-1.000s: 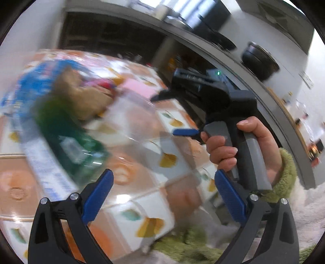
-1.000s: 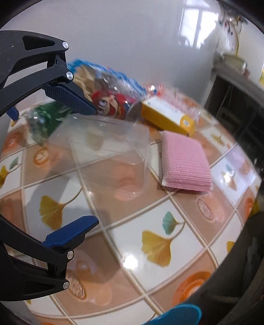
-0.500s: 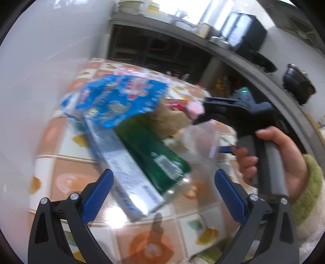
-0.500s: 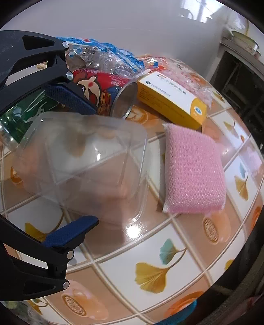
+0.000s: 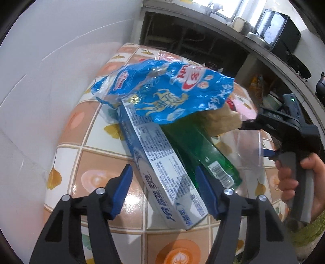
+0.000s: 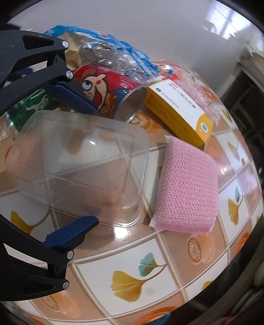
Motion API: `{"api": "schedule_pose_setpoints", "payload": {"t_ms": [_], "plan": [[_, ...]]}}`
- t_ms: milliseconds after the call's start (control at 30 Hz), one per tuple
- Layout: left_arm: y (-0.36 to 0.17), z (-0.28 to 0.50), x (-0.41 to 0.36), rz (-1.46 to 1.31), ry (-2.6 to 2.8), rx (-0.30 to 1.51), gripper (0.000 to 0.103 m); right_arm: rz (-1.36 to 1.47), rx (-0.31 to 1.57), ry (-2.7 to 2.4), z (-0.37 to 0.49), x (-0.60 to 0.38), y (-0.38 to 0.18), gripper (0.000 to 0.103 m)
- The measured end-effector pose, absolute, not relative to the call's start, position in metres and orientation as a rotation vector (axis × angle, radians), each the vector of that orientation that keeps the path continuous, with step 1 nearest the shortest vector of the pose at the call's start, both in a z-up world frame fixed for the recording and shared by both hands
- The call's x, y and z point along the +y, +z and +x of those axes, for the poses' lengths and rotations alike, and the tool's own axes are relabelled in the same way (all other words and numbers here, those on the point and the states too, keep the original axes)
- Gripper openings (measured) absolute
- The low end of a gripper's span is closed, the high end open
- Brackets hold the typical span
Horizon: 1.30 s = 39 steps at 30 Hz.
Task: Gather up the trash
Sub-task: 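Lift the toothpaste box with the left tool while the right tool lifts the clear container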
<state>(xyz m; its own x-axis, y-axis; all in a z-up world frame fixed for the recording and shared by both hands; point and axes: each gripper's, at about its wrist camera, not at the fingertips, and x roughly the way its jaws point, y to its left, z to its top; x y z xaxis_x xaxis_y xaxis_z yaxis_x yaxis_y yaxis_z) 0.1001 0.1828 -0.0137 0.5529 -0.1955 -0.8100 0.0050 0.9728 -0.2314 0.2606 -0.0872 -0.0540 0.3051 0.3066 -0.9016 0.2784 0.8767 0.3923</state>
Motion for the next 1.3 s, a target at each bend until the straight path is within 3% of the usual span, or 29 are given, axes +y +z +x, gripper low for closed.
{"api": "schedule_pose_setpoints", "payload": {"t_ms": [500,733,1000,1300], "plan": [[-0.022,0.119,0.167,-0.159,-0.085,1.026,0.061,0.194,1.208,0.167,0.218,-0.107,-0.026,0.095],[-0.026,0.117,0.167,-0.162,-0.066,1.047,0.046,0.153,1.202,0.179,0.210,-0.098,-0.035,0.095],[-0.022,0.089,0.173,-0.172,-0.063,1.096,0.041,0.117,1.184,0.268,0.200,-0.104,-0.038,0.095],[-0.020,0.058,0.179,-0.187,-0.049,1.163,0.042,0.083,1.171,0.371,0.172,-0.113,-0.040,0.095]]}}
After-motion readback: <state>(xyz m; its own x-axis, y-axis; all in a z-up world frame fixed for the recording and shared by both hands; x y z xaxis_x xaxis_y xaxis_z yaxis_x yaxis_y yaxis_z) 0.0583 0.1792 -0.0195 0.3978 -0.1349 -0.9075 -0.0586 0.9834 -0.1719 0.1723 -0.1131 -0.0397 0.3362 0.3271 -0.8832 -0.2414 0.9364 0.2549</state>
